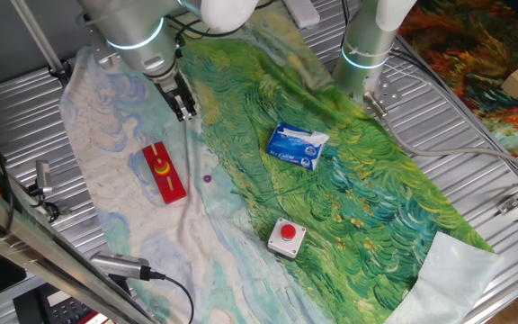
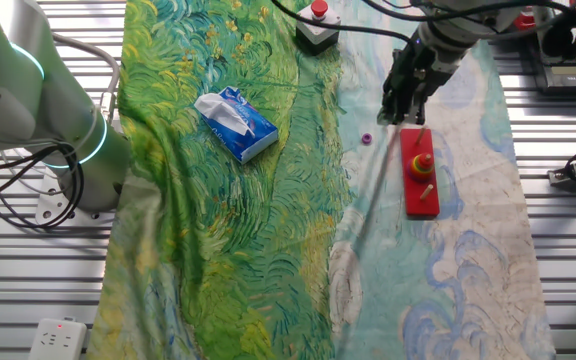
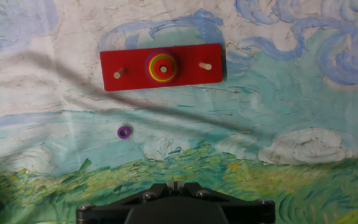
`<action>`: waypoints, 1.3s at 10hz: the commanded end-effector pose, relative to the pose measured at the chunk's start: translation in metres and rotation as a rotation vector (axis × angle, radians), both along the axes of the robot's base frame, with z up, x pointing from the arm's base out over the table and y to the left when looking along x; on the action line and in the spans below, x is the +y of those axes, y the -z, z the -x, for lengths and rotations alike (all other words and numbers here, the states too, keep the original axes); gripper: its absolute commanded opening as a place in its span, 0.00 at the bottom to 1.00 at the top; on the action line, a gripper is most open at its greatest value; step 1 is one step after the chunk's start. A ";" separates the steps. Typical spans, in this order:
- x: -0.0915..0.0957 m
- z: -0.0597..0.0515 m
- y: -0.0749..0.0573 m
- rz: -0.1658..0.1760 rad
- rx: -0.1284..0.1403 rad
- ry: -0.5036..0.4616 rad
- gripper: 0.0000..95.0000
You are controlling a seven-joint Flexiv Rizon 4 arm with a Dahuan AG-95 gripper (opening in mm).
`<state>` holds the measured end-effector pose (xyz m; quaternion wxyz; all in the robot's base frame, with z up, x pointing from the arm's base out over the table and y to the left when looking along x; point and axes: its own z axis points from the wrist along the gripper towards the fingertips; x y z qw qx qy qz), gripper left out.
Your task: Take out one Hanoi block and throw it aside
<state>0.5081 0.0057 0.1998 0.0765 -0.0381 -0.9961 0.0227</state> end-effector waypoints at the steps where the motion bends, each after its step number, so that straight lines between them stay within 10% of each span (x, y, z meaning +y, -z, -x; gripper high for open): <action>1: 0.000 0.001 0.000 0.004 0.000 -0.005 0.00; 13: 0.000 0.001 0.000 0.041 0.018 0.015 0.00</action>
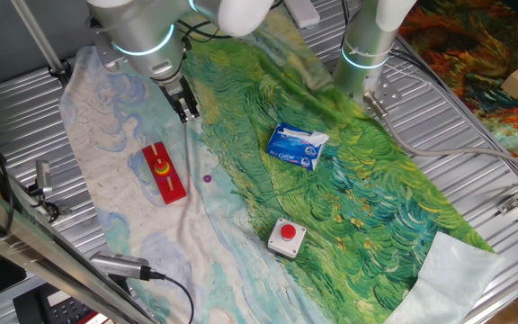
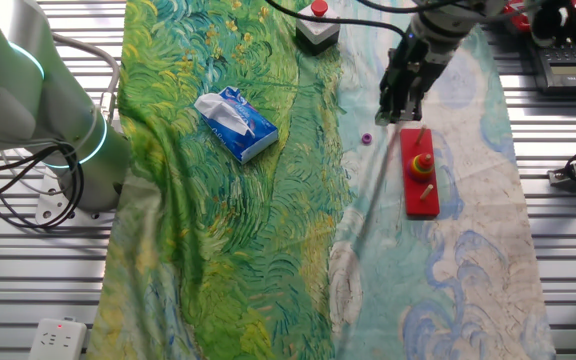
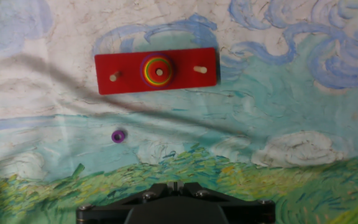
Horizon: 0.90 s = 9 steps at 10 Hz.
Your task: Take out one Hanoi block and throw it aside
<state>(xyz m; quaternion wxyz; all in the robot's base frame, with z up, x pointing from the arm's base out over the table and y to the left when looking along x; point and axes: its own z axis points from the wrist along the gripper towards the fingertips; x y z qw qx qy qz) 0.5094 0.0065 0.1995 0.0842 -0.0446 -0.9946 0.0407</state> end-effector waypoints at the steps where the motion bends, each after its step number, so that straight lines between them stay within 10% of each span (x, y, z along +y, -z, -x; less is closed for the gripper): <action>1: -0.001 0.003 0.000 -0.009 0.028 0.000 0.00; 4: -0.001 0.003 0.000 -0.087 0.024 0.011 0.00; 9: -0.001 0.003 0.000 -0.090 0.033 -0.018 0.00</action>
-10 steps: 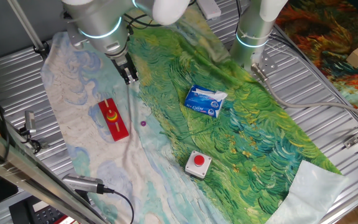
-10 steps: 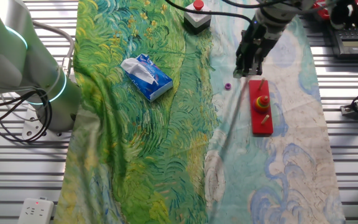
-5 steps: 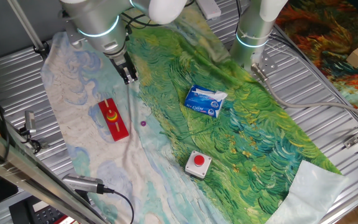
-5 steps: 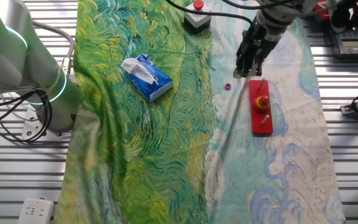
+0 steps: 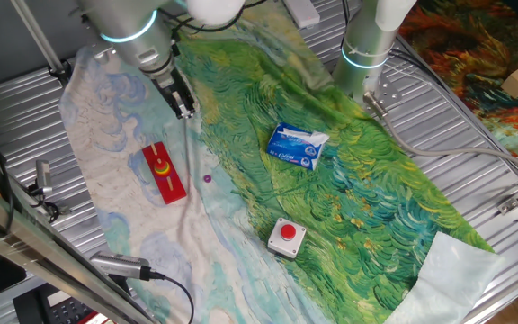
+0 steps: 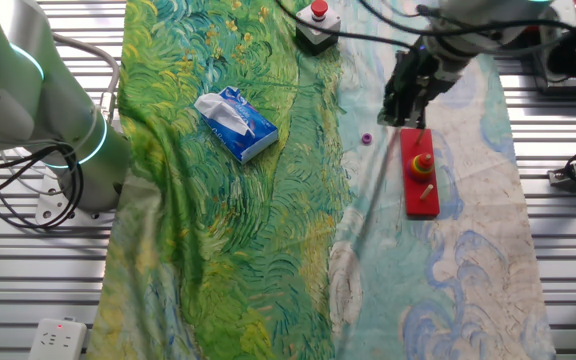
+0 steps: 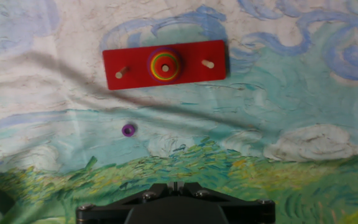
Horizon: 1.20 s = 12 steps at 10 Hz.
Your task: Take out one Hanoi block and throw it aside
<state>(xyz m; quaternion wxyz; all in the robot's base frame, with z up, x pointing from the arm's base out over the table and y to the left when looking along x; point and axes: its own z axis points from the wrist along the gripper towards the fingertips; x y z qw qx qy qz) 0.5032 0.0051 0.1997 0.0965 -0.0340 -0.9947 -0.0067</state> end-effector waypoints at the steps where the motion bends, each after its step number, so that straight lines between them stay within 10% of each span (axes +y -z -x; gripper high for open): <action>1: 0.001 -0.004 0.000 0.007 0.017 -0.011 0.00; 8: 0.001 -0.004 0.000 0.014 0.033 -0.015 0.00; 12: 0.001 -0.004 0.000 0.020 -0.039 0.009 0.00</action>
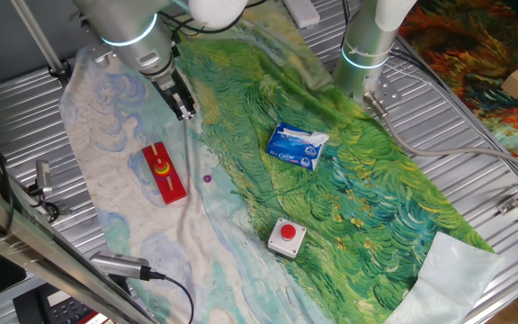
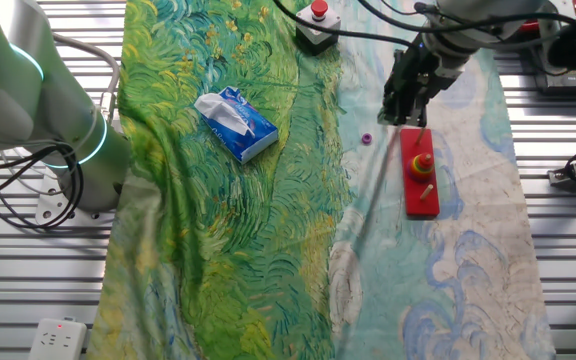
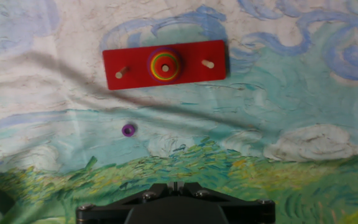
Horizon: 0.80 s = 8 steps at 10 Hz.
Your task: Take out one Hanoi block and throw it aside
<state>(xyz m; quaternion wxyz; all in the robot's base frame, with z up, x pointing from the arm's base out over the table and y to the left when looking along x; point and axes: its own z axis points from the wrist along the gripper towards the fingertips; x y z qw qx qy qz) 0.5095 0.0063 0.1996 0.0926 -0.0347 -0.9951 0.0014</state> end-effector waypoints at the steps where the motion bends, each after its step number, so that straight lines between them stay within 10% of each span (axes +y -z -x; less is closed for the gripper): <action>1: -0.001 0.003 0.000 0.003 -0.046 0.008 0.00; 8: -0.001 0.003 0.000 0.001 -0.052 0.001 0.00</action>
